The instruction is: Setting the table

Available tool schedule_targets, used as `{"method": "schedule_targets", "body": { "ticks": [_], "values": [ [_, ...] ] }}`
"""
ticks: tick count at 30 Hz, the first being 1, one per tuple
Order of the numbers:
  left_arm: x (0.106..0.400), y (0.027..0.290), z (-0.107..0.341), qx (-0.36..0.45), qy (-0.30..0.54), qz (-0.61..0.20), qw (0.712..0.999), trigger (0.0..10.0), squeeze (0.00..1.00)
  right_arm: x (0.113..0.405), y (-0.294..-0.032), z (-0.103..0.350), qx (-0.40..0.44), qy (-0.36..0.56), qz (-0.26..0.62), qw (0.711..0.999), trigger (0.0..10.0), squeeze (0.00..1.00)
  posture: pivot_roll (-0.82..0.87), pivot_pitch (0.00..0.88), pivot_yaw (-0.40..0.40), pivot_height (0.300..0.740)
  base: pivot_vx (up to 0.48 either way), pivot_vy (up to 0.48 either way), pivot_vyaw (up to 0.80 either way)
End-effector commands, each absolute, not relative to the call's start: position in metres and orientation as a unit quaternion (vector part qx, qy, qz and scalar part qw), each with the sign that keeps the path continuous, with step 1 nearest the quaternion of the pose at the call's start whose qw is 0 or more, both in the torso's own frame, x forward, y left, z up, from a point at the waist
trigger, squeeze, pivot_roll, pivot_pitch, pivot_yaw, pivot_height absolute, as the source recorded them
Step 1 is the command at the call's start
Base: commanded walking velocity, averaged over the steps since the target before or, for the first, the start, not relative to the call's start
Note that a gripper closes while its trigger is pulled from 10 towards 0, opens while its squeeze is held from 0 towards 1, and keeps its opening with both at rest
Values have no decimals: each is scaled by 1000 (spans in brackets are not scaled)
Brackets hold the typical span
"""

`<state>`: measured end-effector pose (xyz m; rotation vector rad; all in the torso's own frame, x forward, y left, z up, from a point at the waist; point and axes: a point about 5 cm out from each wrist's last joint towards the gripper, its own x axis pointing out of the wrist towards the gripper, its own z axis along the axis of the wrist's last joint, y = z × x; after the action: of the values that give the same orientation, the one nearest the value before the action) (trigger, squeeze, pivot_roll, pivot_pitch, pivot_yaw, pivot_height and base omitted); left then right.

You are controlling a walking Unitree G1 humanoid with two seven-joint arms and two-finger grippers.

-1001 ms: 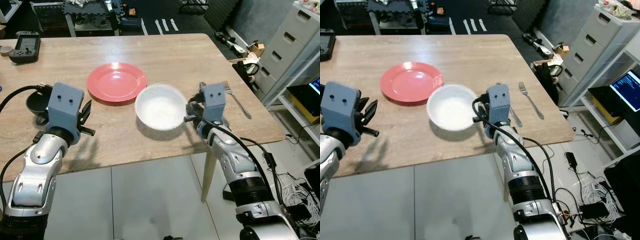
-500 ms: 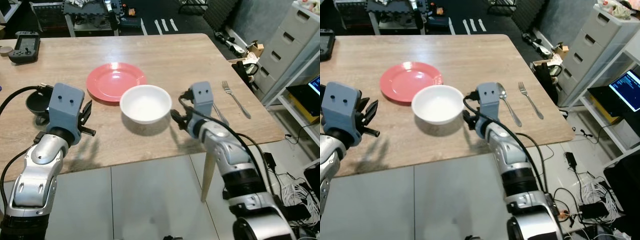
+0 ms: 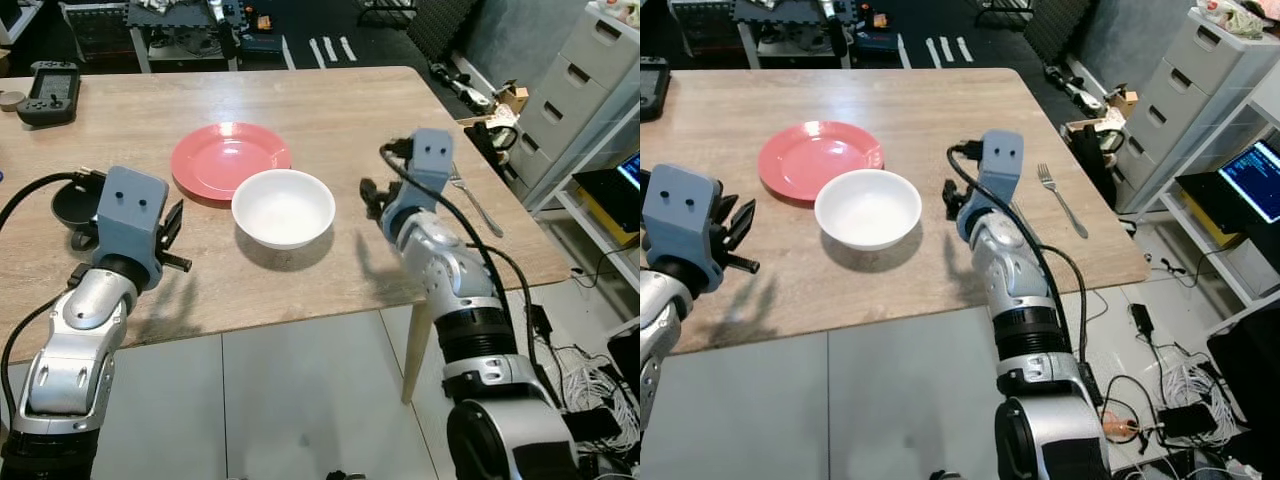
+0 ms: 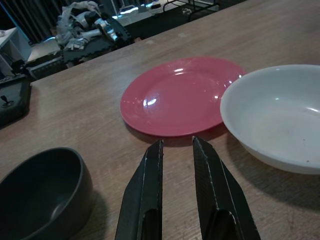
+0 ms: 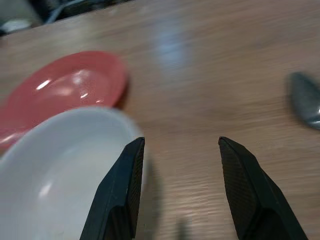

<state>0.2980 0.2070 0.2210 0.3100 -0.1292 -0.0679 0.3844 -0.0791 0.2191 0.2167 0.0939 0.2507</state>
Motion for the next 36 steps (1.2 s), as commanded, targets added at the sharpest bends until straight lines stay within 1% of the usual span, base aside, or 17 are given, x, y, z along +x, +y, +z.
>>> {"method": "schedule_targets", "body": {
  "ticks": [1, 3, 4, 6, 7, 10, 12, 13, 16, 19, 21, 23, 25, 26, 29, 36],
  "values": [
    [298, 209, 216, 141, -50, -36, 988, 10000, 0, 374, -58, 197, 104, 97, 175, 974, 10000, 0, 65, 95, -15, 740, 0, 0, 0],
    [300, 211, 213, 105, -30, -51, 993, 10000, 0, 370, -50, 187, 100, 115, 186, 971, 10000, 0, 68, 96, -18, 740, 0, 0, 0],
    [300, 211, 210, 82, -14, -77, 994, 10000, 0, 368, -47, 182, 97, 122, 188, 970, 10000, 0, 68, 96, -18, 740, 0, 0, 0],
    [297, 208, 207, 69, 8, -133, 989, 10000, 0, 365, -42, 177, 98, 131, 192, 968, 10000, 0, 67, 93, -18, 740, 0, 0, 0],
    [297, 208, 207, 69, 8, -133, 989, 10000, 0, 365, -42, 177, 98, 131, 192, 968, 10000, 0, 67, 93, -18, 740, 0, 0, 0],
    [292, 208, 204, 112, 29, -191, 975, 10000, 0, 362, -38, 169, 93, 143, 184, 968, 10000, 0, 65, 92, -13, 740, 0, 0, 0],
    [287, 206, 202, 133, 48, -231, 962, 10000, 0, 361, -38, 163, 78, 148, 163, 972, 10000, 0, 66, 92, -13, 740, 0, 0, 0],
    [287, 206, 202, 133, 48, -231, 962, 10000, 0, 361, -38, 163, 78, 148, 163, 972, 10000, 0, 66, 92, -13, 740, 0, 0, 0],
    [278, 200, 201, 118, 68, -293, 946, 10000, 0, 361, -41, 160, 69, 149, 135, 977, 10000, 0, 70, 89, -12, 740, 0, 0, 0],
    [276, 205, 201, 130, 77, -293, 944, 10000, 0, 363, -42, 161, 90, 156, 128, 975, 10000, 0, 68, 88, -13, 740, 0, 0, 0],
    [276, 208, 201, 147, 78, -284, 944, 10000, 0, 362, -39, 162, 141, 168, 136, 966, 10000, 0, 69, 87, -13, 740, 0, 0, 0],
    [276, 209, 200, 151, 76, -277, 946, 10000, 0, 361, -30, 166, 217, 182, 165, 945, 10000, 0, 69, 87, -13, 740, 0, 0, 0],
    [276, 209, 200, 151, 75, -275, 946, 10000, 0, 360, -26, 172, 255, 175, 178, 934, 10000, 0, 74, 90, -17, 740, 0, 0, 0],
    [276, 209, 200, 151, 75, -275, 946, 10000, 0, 360, -26, 172, 255, 175, 178, 934, 10000, 0, 74, 90, -17, 740, 0, 0, 0],
    [275, 208, 198, 151, 76, -269, 948, 10000, 0, 360, -25, 188, 297, 141, 202, 923, 10000, 0, 79, 92, -19, 740, 0, 0, 0],
    [273, 202, 195, 155, 76, -270, 947, 10000, 0, 359, -31, 211, 317, 89, 227, 917, 10000, 0, 70, 94, -16, 740, 0, 0, 0]
  ]
}}
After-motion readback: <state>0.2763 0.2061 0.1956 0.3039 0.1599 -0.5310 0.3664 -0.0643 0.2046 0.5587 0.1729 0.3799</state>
